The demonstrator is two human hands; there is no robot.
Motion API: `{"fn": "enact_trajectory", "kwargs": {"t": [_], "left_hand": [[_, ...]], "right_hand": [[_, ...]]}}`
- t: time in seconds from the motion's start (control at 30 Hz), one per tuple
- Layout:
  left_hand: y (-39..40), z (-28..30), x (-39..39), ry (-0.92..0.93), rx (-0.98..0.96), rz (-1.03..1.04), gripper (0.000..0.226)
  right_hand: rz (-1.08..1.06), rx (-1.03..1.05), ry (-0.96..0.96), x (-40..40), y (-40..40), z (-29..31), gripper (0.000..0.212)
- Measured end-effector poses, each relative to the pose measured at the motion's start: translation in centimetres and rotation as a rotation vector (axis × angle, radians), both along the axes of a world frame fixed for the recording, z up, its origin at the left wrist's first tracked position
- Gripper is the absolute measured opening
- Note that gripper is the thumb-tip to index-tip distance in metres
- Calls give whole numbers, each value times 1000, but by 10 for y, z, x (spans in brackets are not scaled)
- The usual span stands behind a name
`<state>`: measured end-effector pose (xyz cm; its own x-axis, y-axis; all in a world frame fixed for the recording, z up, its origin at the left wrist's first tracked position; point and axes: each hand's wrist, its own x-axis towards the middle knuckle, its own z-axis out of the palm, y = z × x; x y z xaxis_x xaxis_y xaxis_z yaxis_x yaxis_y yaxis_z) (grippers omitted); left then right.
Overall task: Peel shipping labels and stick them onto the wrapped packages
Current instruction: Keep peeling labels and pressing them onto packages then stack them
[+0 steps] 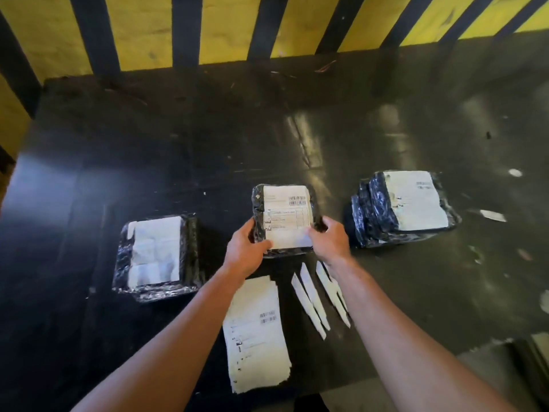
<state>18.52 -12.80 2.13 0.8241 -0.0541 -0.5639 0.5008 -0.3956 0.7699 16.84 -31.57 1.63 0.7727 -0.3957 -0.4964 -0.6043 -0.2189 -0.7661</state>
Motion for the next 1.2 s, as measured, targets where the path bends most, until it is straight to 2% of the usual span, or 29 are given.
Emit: {"fn": "enact_trajectory", "kwargs": {"t": [0.1,0.17,0.4,0.63,0.73,0.8,0.9,0.97,1.03,1.1,1.2], "left_hand": [[-38,-25,7,39,13,-50,72],[-57,-39,12,54,25,-78,73],[-95,-70,28,75,84,-130,75],[-90,-75,25,27,177,-184,86],[-68,-59,12,-16,159,-124,73],[-43,-46,-9,-85,170,-89,58],[9,-35,-57,-157,211,-15,43],[44,-33,-93,-147,230,81,35],[73,-36,-128,-89,270,158,31],[94,-43,-158,19,305,170,35],[107,-56,-189,194,272,139,47]], "right_hand": [[-29,-63,66,2,-34,-20,61],[-27,-88,100,5,-54,-34,65],[-14,-94,132,12,-90,-63,66],[148,-211,85,-1,-94,-63,67],[243,-367,-49,-18,-82,-49,67],[279,-441,-173,-40,-66,-40,58],[289,-369,-244,-85,-35,-37,38],[325,-233,-161,-115,-9,-41,27],[360,-127,-28,-139,19,-48,25],[345,-66,100,-155,42,-57,32],[303,-74,184,-164,62,-67,44]]}}
